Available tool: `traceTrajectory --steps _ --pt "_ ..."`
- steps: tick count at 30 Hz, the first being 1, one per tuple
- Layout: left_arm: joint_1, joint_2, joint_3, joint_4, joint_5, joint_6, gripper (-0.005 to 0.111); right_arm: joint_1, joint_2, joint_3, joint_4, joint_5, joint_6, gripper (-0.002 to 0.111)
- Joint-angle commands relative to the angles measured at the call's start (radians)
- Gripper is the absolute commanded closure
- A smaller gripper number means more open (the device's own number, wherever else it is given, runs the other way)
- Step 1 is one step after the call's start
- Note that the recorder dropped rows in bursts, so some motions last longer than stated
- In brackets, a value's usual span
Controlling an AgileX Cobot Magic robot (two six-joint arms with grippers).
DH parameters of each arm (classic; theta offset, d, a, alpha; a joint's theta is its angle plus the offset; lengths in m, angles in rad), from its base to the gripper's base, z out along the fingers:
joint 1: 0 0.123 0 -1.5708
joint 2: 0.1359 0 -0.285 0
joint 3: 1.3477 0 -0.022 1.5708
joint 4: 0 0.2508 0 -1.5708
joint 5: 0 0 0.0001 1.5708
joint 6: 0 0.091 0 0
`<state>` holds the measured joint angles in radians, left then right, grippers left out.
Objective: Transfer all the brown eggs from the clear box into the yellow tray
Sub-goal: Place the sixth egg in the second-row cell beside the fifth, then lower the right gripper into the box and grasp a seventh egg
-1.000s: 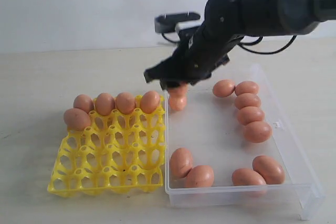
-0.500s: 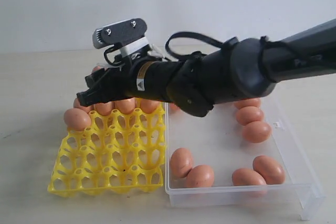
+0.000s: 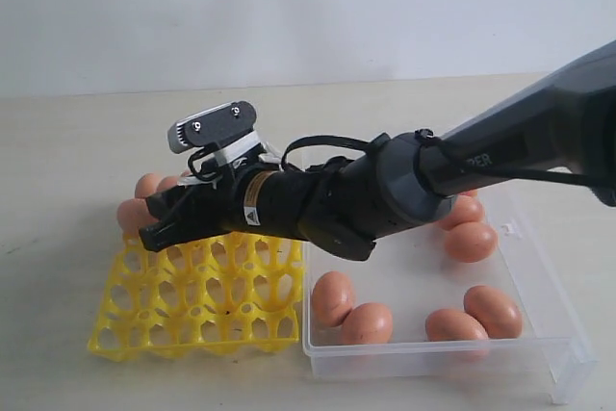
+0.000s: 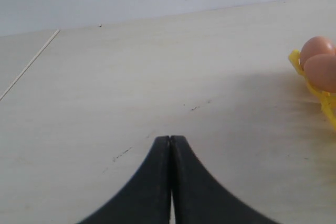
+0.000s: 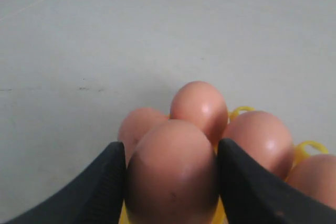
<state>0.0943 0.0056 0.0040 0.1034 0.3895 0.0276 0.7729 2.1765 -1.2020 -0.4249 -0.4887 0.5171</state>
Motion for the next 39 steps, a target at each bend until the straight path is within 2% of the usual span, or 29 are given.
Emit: traceTrajectory --steps 1,5,8,13,18,21,24,27,30,34,39 --pt "-0.005 -0.006 -0.004 -0.002 -0.009 -0.006 0.107 0.001 0.006 -0.003 -0.049 -0.053 0.055 0.086" --pt "-0.005 -0.006 -0.004 -0.002 -0.009 -0.006 0.107 0.001 0.006 -0.003 -0.049 -0.056 0.059 0.056" --pt "-0.005 -0.006 -0.004 -0.002 -0.009 -0.006 0.107 -0.002 0.002 -0.003 -0.046 -0.036 0.059 0.044" --pt "-0.005 -0.006 -0.004 -0.002 -0.009 -0.006 0.107 -0.011 -0.067 -0.003 -0.044 0.14 0.059 0.044" --pt "-0.005 -0.006 -0.004 -0.002 -0.009 -0.006 0.107 -0.038 -0.237 -0.003 0.009 0.552 0.019 0.054" --pt "-0.005 -0.006 -0.004 -0.002 -0.009 -0.006 0.107 -0.068 -0.339 -0.003 0.121 0.814 -0.086 0.056" --pt "-0.005 -0.006 -0.004 -0.002 -0.009 -0.006 0.107 -0.118 -0.431 -0.003 0.318 1.082 -0.295 0.056" --pt "-0.005 -0.006 -0.004 -0.002 -0.009 -0.006 0.107 -0.164 -0.485 -0.001 0.458 1.29 -0.392 0.056" --pt "-0.005 -0.006 -0.004 -0.002 -0.009 -0.006 0.107 -0.201 -0.509 -0.001 0.525 1.411 -0.429 0.056" --pt "-0.005 -0.006 -0.004 -0.002 -0.009 -0.006 0.107 -0.222 -0.498 -0.001 0.61 1.418 -0.45 0.056" --pt "-0.005 -0.006 -0.004 -0.002 -0.009 -0.006 0.107 -0.222 -0.436 -0.001 0.772 1.445 -0.53 0.047"
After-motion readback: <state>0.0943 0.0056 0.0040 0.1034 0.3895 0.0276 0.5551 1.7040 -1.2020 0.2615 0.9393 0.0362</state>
